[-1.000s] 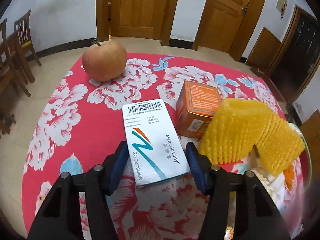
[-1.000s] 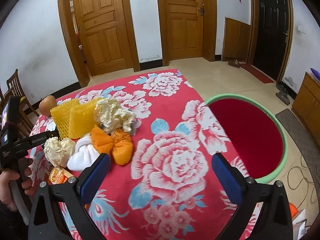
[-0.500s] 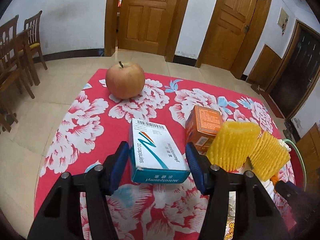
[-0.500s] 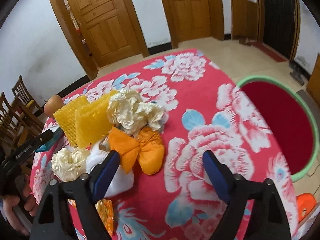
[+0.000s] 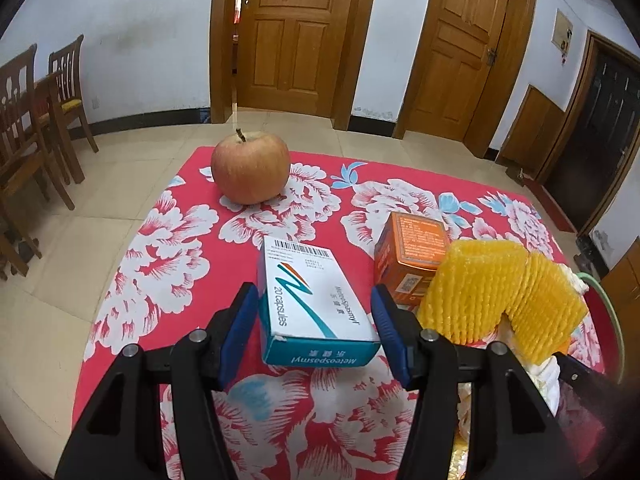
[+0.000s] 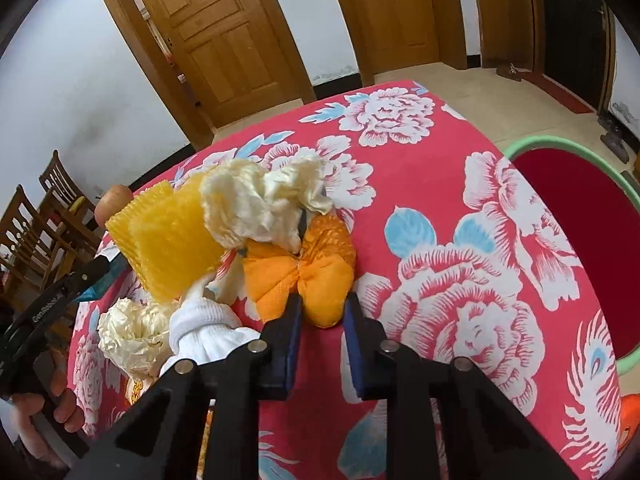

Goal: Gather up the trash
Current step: 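Lift the medicine box with the left tool while the right tool lifts the orange bag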

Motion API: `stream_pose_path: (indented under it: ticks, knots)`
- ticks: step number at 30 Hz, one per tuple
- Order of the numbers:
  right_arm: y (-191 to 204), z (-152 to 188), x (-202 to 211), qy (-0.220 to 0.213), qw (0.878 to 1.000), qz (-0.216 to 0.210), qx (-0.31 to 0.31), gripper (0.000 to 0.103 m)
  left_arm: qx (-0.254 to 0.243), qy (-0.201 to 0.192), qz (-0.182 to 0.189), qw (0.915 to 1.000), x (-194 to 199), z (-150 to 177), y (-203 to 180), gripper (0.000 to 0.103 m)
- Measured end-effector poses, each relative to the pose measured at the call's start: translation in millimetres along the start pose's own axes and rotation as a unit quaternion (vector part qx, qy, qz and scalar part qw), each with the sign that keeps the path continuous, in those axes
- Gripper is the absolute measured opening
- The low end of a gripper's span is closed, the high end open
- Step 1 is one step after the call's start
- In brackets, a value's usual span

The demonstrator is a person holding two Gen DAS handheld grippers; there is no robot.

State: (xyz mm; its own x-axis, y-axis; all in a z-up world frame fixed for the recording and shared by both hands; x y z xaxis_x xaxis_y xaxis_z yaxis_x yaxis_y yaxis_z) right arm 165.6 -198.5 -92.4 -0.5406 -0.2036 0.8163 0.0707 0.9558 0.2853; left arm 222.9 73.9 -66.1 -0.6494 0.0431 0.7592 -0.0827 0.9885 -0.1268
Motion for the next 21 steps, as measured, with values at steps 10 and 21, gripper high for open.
stream_pose_path:
  ticks: [10, 21]
  knots:
    - [-15, 16, 44, -0.032, 0.999, -0.027, 0.002, 0.02, -0.024, -0.02, 0.018, 0.9993, 36, 3, -24, 0.057]
    - [-60, 37, 90, -0.073, 0.996, -0.04, -0.044, 0.02, -0.071, -0.023, 0.077, 0.9942, 91, 19, -77, 0.041]
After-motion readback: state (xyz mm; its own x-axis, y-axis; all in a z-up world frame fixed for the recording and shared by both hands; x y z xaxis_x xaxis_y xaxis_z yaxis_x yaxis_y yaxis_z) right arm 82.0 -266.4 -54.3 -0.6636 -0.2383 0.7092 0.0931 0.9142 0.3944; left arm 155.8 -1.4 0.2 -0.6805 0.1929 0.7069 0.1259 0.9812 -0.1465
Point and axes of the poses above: each gripper's, at about its wrist camera, not at the fingertips, and x roughly against the way its jaws point, y to its left, z to its underside, the point moved 3 cm from there along -x, roughly the way its jaws point, and after that the axes turned 4 degrees about y, right-handed, at the moved point
